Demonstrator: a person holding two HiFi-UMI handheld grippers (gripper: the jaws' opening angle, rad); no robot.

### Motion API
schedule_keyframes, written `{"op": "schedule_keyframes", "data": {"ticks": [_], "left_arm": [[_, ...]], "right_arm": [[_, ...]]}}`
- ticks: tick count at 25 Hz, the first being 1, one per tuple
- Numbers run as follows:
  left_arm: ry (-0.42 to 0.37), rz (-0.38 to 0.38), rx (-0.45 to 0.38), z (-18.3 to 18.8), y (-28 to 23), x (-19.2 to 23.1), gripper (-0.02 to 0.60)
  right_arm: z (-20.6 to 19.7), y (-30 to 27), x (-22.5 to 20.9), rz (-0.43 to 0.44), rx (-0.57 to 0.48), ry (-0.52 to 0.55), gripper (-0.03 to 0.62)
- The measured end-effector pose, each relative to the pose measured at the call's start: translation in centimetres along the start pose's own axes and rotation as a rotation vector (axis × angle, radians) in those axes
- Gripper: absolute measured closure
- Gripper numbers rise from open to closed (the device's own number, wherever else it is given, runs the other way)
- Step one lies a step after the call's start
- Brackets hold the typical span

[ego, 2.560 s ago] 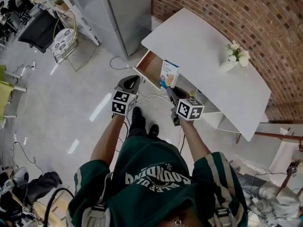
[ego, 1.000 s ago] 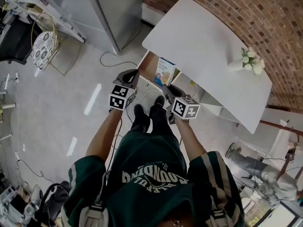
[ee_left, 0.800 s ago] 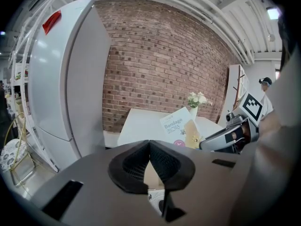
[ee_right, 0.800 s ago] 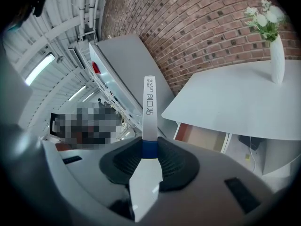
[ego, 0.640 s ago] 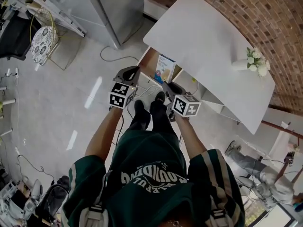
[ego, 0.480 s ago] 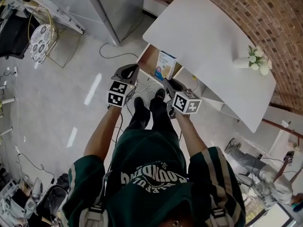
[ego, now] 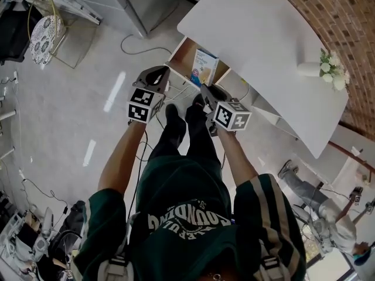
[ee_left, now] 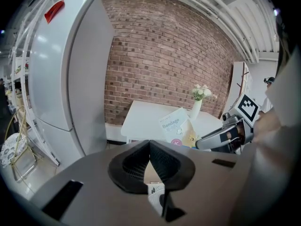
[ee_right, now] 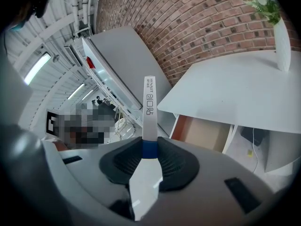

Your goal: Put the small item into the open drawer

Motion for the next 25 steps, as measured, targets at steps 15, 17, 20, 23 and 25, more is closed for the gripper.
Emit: {"op": "schedule_keyframes", "data": {"ticks": [15,17,20,23,25], "left_arm": [[0.044,0.006,0.051,-3.7,-2.0,0.1,0.566],[0.050,0.002,0.060,-4.1,-2.5,-0.1,0.565],[0.056,-0.003,0.067,-4.7,-3.4,-0.1,0.566],[0.061,-0.005,0.072,-5.2,-4.2,0.1,0.566],[0.066,-0.006,0.078,-5.6,-4.7,0.2,0.566]], "right_arm": [[-3.6,-3.5,-2.3,0.023,0.080,-0.037,0.482],[-4.1,-3.9,-2.7,0.021,0.092,-0.046,0.480],[-4.9,-4.7,-3.5,0.020,0.108,-0.067,0.480],[-5.6,-5.5,-4.3,0.016,0.123,-0.084,0.480],[-5.9,-6.1,-4.7,0.011,0.127,-0.096,0.480]]}}
Point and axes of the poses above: the fingertips, and each gripper's own axes: y backward along the fingers, x to its left, z out of its top, the point moved 10 cm from there along y, backward along the fingers, and after that the axes turned 9 degrees about x, right-handed, at the moved point
